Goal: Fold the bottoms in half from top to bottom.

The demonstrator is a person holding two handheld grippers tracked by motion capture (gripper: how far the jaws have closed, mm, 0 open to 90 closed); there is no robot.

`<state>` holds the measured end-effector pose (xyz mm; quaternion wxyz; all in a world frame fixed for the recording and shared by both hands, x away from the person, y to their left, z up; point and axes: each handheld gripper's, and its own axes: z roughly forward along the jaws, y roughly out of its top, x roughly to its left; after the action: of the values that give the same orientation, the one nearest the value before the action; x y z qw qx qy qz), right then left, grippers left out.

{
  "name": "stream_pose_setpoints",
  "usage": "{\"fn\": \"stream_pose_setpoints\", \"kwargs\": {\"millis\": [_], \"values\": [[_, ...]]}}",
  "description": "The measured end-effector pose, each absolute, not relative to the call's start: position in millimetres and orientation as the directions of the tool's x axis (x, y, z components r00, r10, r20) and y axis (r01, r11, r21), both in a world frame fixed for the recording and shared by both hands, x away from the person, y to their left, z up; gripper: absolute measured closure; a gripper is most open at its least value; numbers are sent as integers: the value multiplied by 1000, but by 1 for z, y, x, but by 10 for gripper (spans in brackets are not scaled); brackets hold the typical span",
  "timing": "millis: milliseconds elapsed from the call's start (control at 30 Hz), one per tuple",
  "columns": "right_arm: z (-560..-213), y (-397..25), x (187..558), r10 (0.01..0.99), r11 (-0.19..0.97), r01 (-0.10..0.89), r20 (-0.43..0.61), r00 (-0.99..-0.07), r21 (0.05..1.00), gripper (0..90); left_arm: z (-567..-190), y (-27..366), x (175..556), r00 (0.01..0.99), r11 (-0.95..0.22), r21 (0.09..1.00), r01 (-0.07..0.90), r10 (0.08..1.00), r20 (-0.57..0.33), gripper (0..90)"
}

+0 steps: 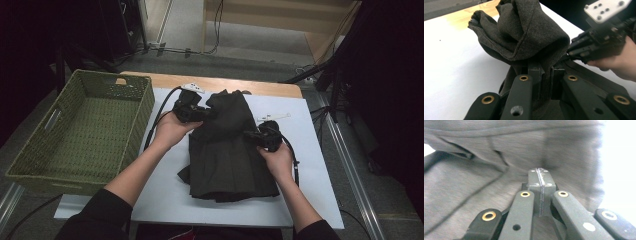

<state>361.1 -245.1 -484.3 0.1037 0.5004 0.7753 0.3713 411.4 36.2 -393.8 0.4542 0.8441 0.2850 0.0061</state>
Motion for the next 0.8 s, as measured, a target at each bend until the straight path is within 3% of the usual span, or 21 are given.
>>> {"fn": "stream_pose_setpoints", "kwargs": {"millis": [800], "values": [[-507,-260,370,879,182,747,235,-415,639,876,-401,46,384,850,-417,766,490,423,-313,845]]}}
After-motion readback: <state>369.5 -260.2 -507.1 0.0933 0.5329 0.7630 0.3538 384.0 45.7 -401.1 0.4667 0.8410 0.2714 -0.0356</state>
